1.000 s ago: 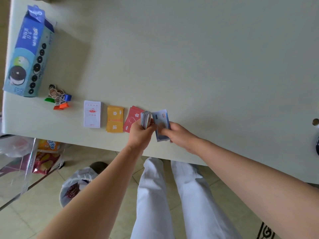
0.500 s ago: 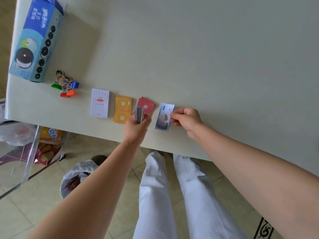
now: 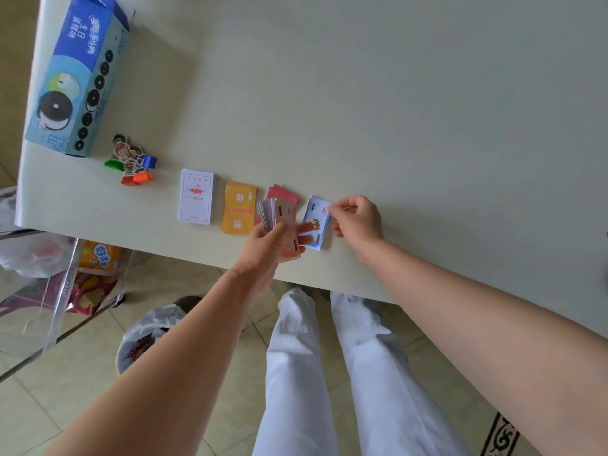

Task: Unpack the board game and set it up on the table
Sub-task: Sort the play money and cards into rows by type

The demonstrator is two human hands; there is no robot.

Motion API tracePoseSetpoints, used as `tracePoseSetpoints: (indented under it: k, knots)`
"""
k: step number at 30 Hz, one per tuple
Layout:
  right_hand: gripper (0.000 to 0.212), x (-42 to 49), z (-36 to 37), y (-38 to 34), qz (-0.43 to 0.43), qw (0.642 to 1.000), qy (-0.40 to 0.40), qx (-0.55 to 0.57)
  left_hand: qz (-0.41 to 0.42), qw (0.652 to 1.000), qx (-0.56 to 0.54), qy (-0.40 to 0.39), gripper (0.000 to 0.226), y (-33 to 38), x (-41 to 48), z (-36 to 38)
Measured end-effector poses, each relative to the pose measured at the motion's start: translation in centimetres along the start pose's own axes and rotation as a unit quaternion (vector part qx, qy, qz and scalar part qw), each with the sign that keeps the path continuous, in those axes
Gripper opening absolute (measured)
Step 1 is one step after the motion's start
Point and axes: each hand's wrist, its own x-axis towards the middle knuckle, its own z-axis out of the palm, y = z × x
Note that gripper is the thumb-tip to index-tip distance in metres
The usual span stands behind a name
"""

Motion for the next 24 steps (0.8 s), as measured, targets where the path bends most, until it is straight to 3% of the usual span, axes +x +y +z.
tracePoseSetpoints:
  k: [4, 6, 24]
  knots:
    - [0.020, -2.4, -1.3, -0.8, -0.041, 0.970, -0.220, 0.094, -0.014, 0.999, -0.034, -0.035, 0.018, 0.8, -0.8, 1.0]
    - [0.020, -3.2, -1.7, -0.6, -0.050, 0.959, -0.262, 0.097, -0.008, 0.999, -0.026, -0.041, 0.015, 1.0, -1.1, 1.4]
    - [0.007, -6.3, -6.1, 0.8, 0.005, 0.965, -0.133, 0.228, 0.000, 0.997, 0.063, -0.043, 0.008, 1.8, -3.5, 6.2]
